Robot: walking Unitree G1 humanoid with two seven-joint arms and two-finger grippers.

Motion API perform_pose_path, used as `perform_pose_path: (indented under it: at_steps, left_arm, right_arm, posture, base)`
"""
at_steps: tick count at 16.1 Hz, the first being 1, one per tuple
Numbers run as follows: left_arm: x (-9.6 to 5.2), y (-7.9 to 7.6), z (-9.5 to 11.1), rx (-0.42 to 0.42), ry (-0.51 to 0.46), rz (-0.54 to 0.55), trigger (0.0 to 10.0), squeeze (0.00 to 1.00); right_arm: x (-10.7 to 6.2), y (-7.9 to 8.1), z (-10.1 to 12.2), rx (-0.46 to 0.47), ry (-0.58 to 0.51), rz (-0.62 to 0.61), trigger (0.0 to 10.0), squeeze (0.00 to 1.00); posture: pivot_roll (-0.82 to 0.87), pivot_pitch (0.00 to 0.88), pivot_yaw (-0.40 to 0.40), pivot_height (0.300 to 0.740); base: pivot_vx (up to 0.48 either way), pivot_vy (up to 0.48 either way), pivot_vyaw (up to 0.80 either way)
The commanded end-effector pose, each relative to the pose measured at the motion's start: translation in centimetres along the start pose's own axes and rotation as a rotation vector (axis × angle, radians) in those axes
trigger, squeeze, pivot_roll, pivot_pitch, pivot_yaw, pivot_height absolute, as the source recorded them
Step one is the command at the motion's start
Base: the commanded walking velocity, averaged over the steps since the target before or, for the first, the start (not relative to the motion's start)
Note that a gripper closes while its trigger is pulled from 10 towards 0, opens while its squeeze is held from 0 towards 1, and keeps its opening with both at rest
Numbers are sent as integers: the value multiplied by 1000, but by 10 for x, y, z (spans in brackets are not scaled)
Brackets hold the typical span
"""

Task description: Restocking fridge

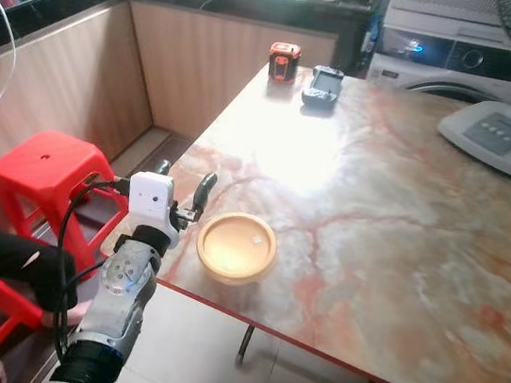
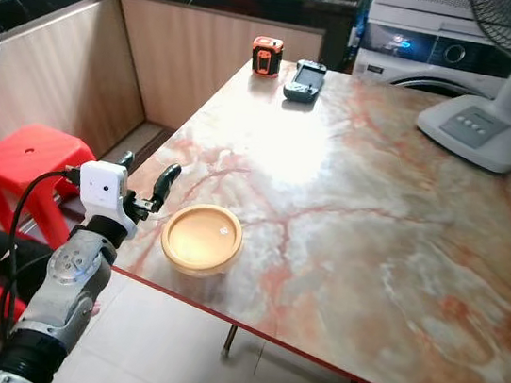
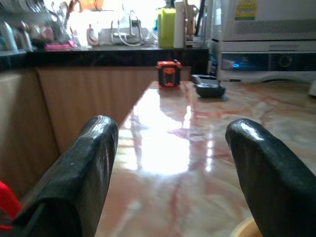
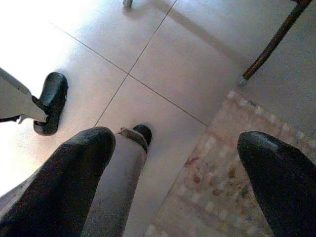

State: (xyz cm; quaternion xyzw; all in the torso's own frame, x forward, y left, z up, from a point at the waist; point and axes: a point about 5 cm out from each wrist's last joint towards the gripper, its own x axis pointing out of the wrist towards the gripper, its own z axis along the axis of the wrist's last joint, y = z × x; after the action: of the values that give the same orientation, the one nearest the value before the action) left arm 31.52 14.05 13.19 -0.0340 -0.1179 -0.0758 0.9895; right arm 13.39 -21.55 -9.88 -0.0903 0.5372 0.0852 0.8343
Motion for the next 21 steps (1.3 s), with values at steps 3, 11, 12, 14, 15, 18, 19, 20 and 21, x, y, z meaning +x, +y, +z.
perform_pose_path:
  at_steps: [3,11,12,14,15,18,19,20,21]
  left_arm:
    - [-6,15,-14,-206,92,77,10000,0]
    - [-4,22,-23,-280,248,-89,10000,0]
    - [-7,23,-26,-321,260,-89,10000,0]
    - [-10,28,-31,-344,277,-77,10000,0]
    - [-11,28,-32,-346,284,-81,10000,0]
    - [-12,27,-42,-407,318,-101,10000,0]
    - [-12,27,-43,-423,317,-103,10000,0]
    - [-11,27,-44,-436,316,-110,10000,0]
    - [-10,26,-44,-462,308,-116,10000,0]
  right_arm:
    - [0,1,-3,0,6,4,10000,0]
    - [0,0,-2,-1,6,2,10000,0]
    - [0,0,-2,0,6,1,10000,0]
    - [-1,-1,-2,0,6,0,10000,0]
    - [-1,-1,-2,0,6,0,10000,0]
    - [-1,-2,-2,-4,6,-1,10000,0]
    - [-1,-2,-2,-5,5,-1,10000,0]
    - [-1,-2,-2,-5,5,-1,10000,0]
    - [-1,-2,-1,-4,3,-2,10000,0]
  posture:
    - [-65,0,49,740]
    - [-68,0,48,740]
    - [-69,0,48,740]
    - [-69,0,44,740]
    - [-68,0,43,740]
    - [-72,0,40,740]
    - [-72,0,41,740]
    - [-72,0,40,740]
    - [-74,0,41,740]
  base:
    - [0,0,0]
    - [0,0,0]
    - [0,0,0]
    - [0,0,0]
    - [0,0,0]
    - [0,0,0]
    - [0,0,0]
    - [0,0,0]
    - [0,0,0]
